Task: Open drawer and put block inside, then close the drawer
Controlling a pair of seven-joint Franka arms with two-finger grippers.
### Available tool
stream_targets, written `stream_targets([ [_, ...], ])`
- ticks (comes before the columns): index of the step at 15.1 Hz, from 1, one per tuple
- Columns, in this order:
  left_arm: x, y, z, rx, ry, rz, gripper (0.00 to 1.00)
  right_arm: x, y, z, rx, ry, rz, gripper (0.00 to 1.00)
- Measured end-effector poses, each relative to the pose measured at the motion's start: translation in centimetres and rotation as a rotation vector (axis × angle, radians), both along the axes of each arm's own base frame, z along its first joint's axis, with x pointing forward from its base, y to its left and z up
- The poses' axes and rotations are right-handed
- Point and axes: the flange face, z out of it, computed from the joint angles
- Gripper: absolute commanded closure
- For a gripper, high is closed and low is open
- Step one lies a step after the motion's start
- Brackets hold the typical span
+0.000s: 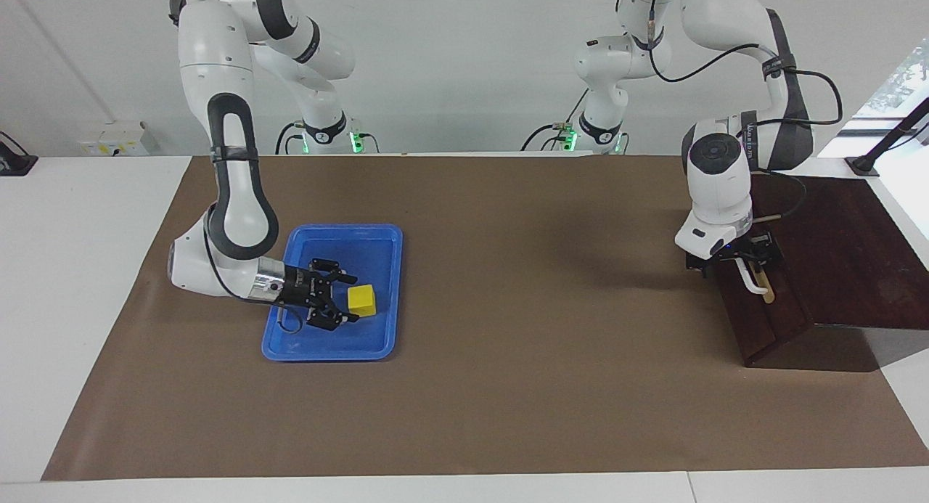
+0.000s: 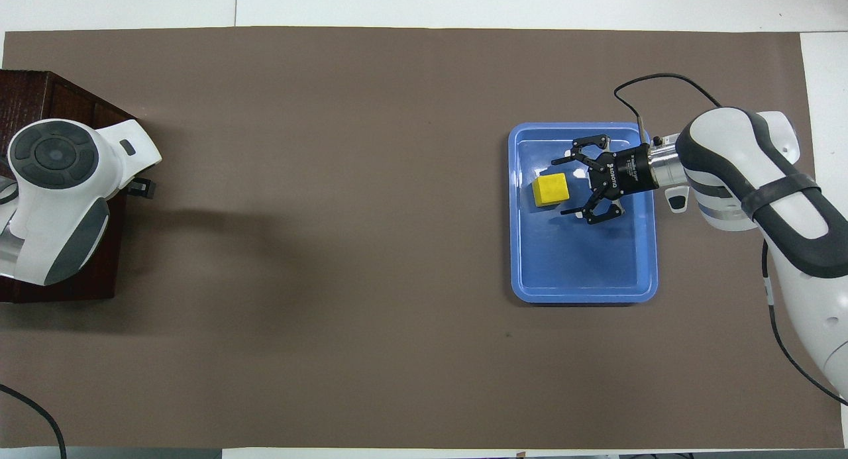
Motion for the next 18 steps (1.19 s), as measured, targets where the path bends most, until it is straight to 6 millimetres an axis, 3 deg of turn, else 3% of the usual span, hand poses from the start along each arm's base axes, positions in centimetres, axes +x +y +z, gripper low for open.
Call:
stream_targets([
  [5,0.0,-0.1,-0.3,-0.002,0.003,-0.004,0.00,0.0,0.1,0.0,0.000,0.000,0.002,0.02],
  [7,-0.1,-0.4,-0.5,-0.002,0.006,-0.008,0.00,0.0,0.1,0.0,-0.001,-0.001,0.002,0.09],
  [9,-0.1,-1.0,-0.5,-0.002,0.008,-0.018,0.00,0.0,0.2,0.0,-0.002,-0.002,0.003,0.24],
  [10,-0.1,-1.2,-0.5,-0.002,0.008,-0.022,0.00,0.0,0.3,0.0,-0.002,-0.002,0.003,0.38],
  [11,-0.2,-1.6,-0.5,-0.001,0.008,-0.028,0.00,0.0,0.3,0.0,-0.002,-0.002,0.003,0.58],
  [12,-0.2,-1.9,-0.5,-0.001,0.010,-0.033,0.00,0.0,0.3,0.0,-0.002,-0.002,0.003,0.87],
  [13,-0.3,-2.3,-0.5,0.000,0.012,-0.038,0.00,0.0,0.3,0.0,-0.002,-0.002,0.003,1.00],
  [18,-0.6,-4.4,-0.4,-0.015,0.014,-0.052,0.00,0.2,0.3,0.2,-0.002,-0.006,0.004,1.00],
])
